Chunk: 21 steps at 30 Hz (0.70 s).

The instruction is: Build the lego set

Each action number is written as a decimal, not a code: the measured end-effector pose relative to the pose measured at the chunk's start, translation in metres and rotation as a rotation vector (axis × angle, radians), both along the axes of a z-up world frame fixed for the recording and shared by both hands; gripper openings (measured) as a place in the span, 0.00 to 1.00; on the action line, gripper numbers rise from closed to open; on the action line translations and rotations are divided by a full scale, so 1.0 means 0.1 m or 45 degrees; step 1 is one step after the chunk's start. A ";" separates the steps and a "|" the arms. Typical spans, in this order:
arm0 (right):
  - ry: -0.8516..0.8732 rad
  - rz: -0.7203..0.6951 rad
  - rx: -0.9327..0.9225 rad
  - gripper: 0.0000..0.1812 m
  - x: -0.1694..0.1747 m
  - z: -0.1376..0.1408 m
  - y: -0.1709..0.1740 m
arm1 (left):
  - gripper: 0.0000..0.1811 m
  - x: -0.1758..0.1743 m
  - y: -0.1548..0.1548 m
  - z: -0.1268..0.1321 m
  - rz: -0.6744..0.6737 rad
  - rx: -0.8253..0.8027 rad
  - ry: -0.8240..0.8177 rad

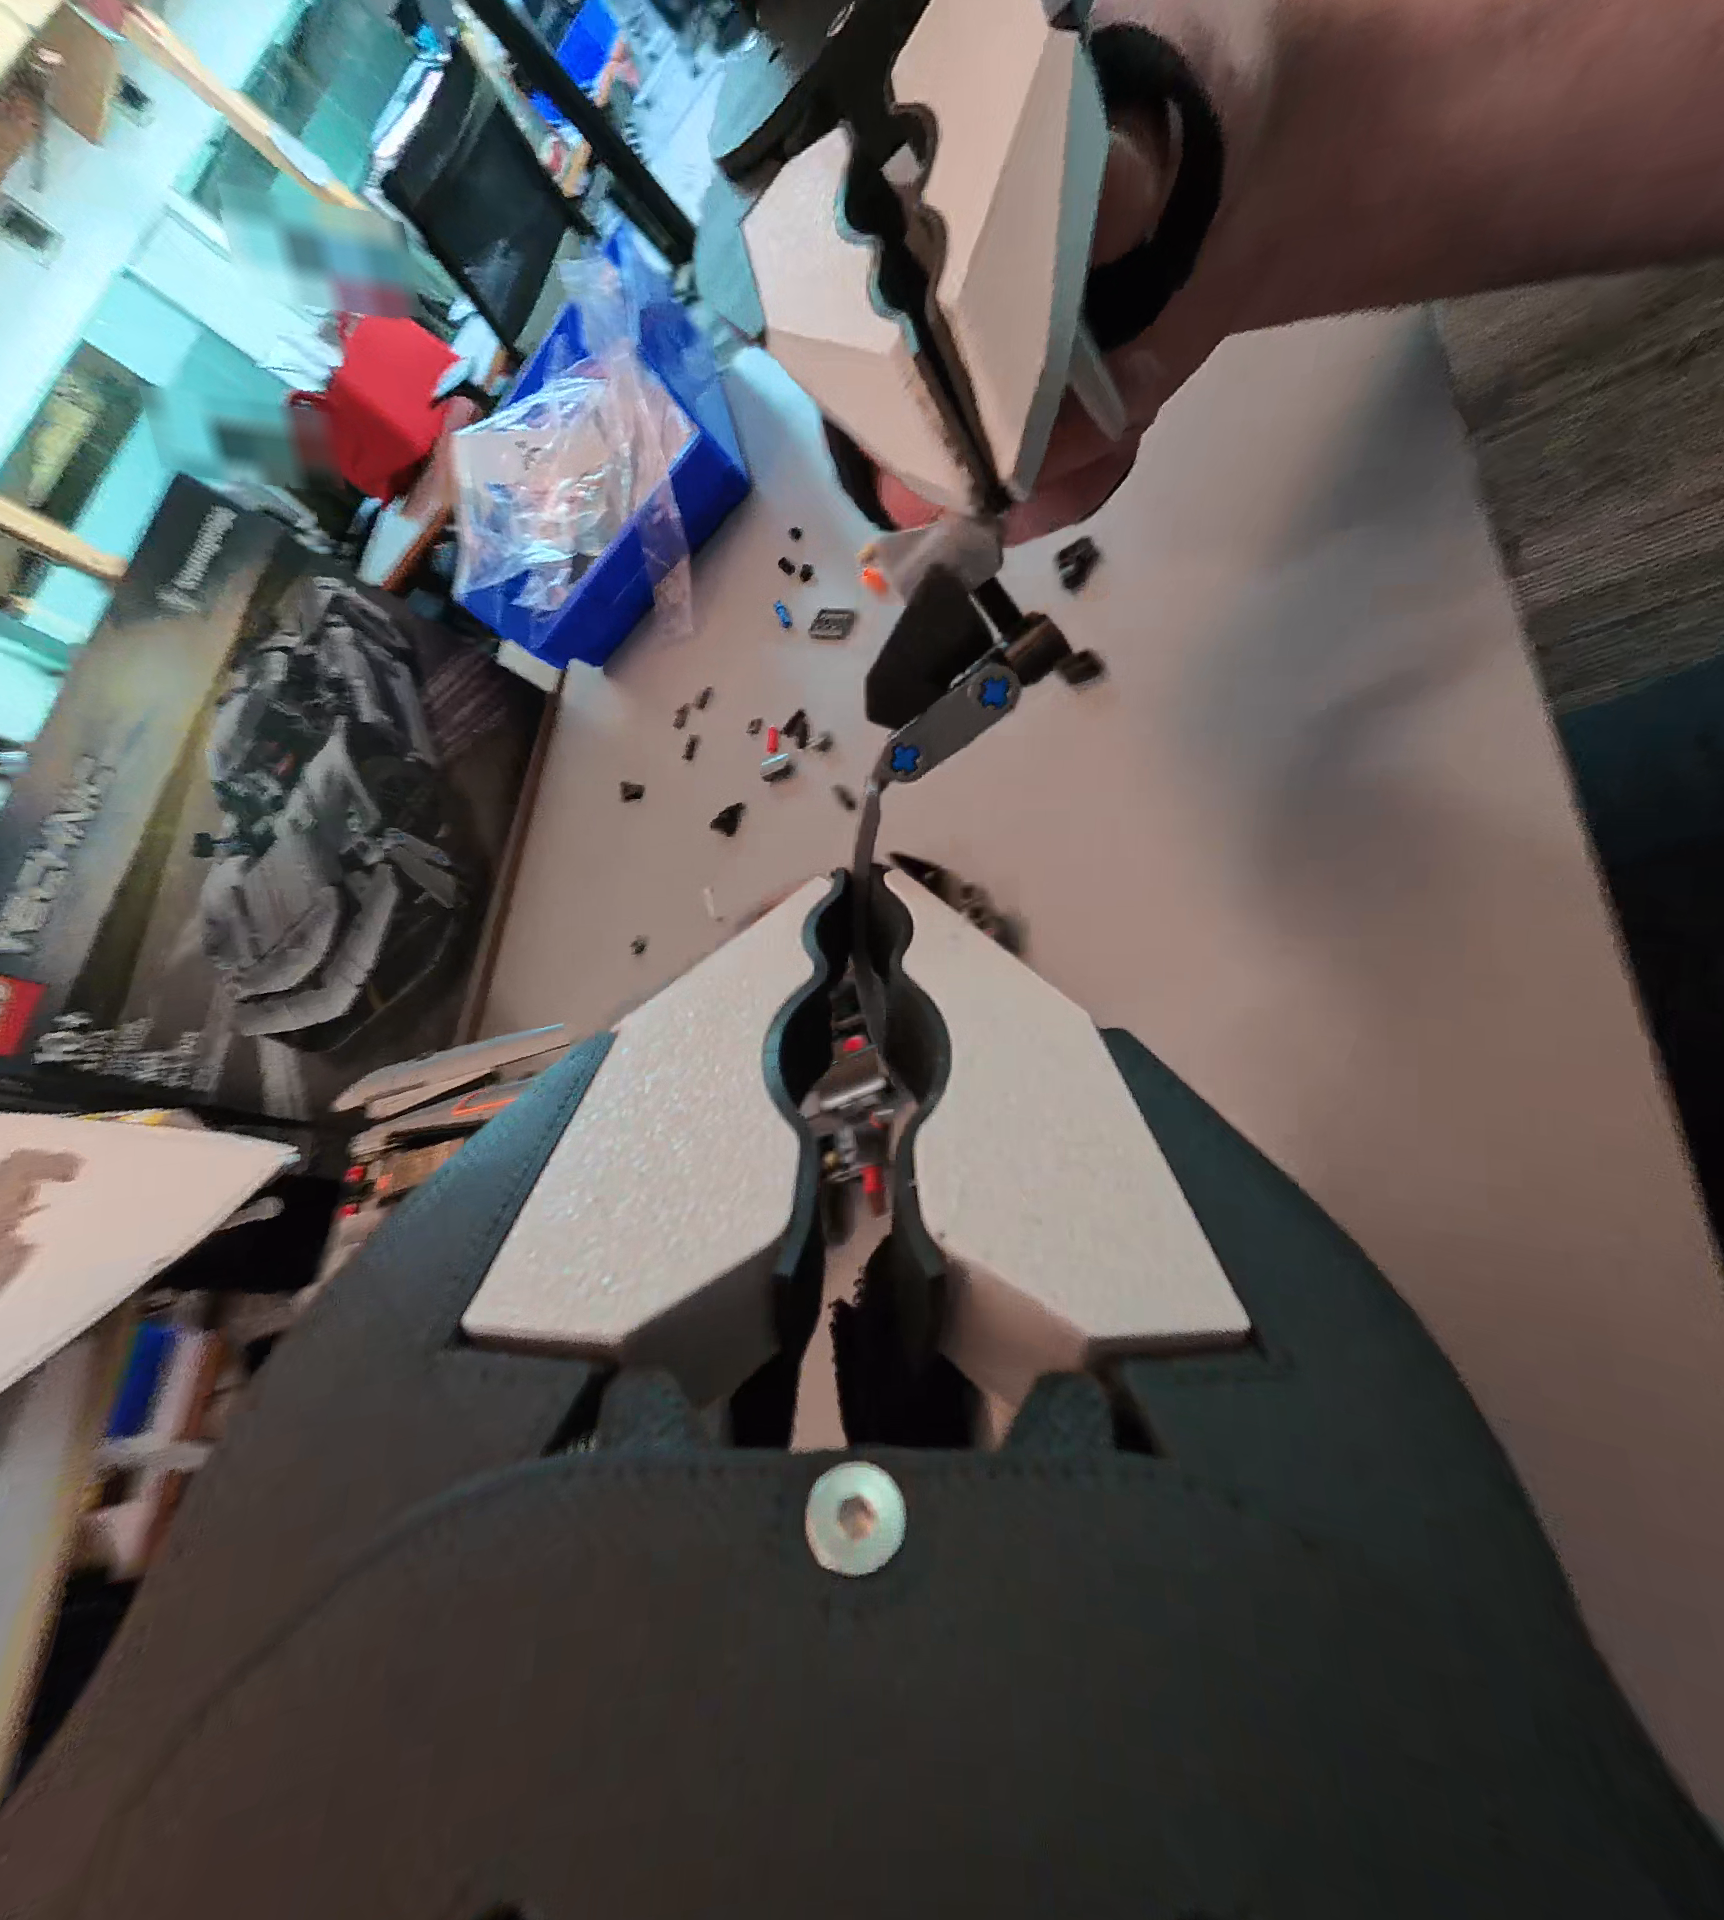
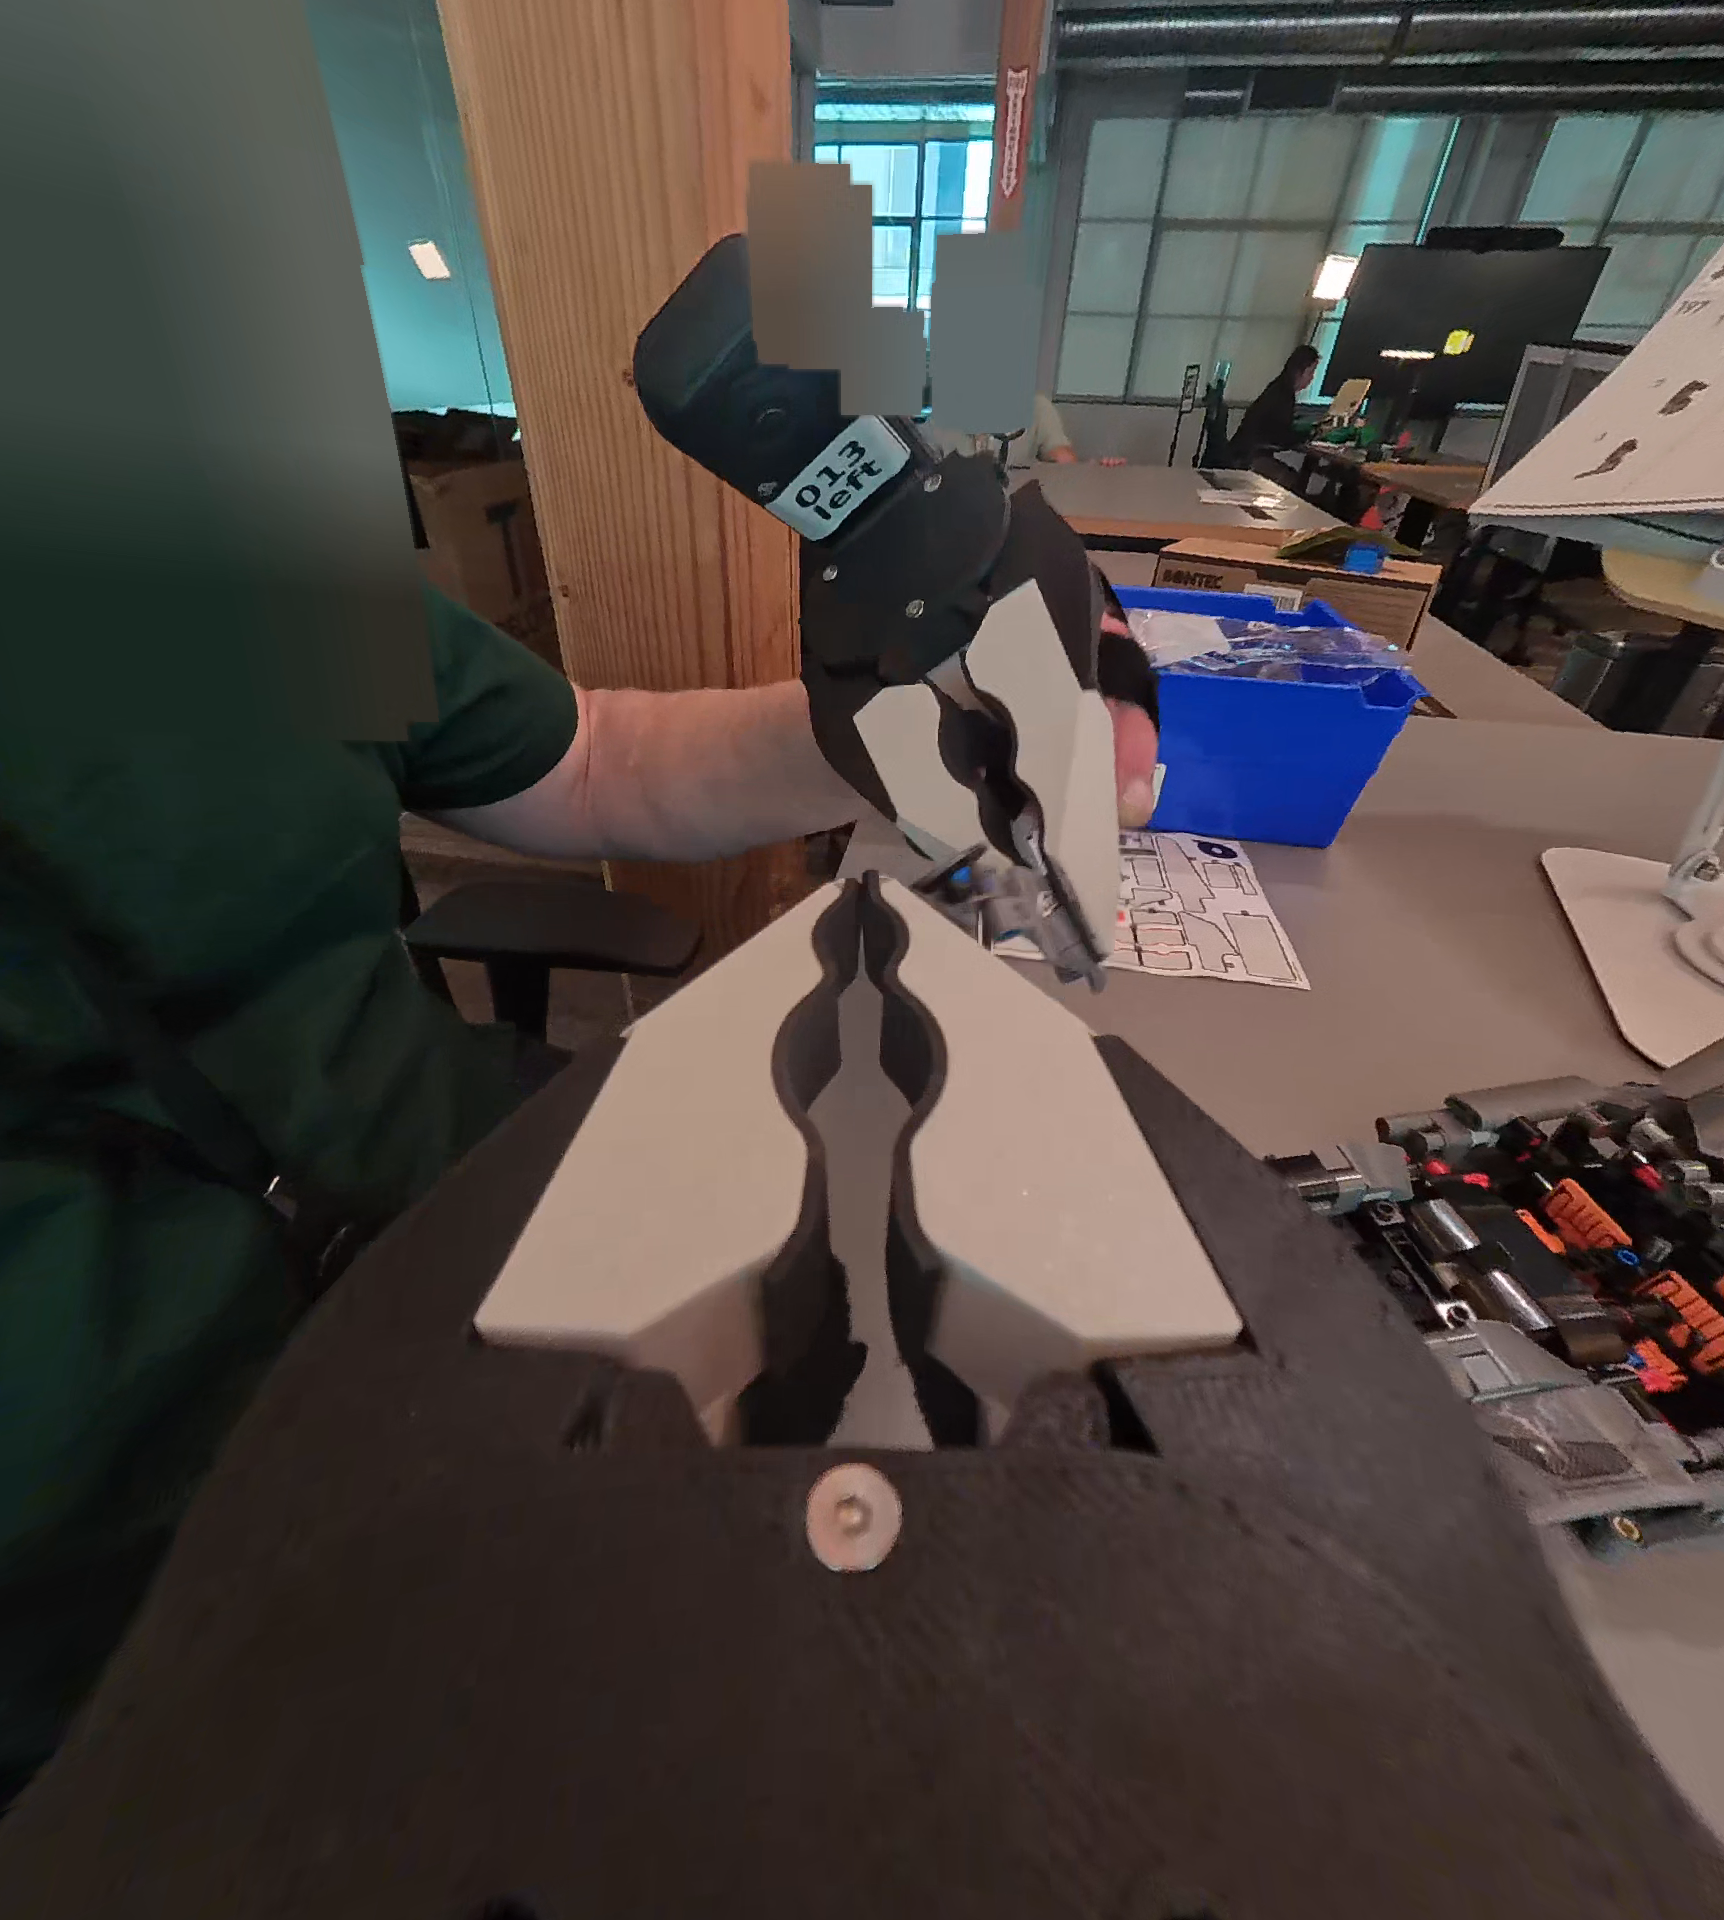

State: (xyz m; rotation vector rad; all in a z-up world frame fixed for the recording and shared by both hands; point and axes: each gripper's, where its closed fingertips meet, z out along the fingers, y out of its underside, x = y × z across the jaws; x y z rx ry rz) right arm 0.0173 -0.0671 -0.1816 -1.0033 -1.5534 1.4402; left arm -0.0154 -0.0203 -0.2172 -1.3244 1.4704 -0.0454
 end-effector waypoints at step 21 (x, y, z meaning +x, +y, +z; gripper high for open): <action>-0.278 -0.568 0.541 0.04 -0.55 -0.28 0.27 | 0.00 -0.50 0.11 0.17 0.450 0.721 0.660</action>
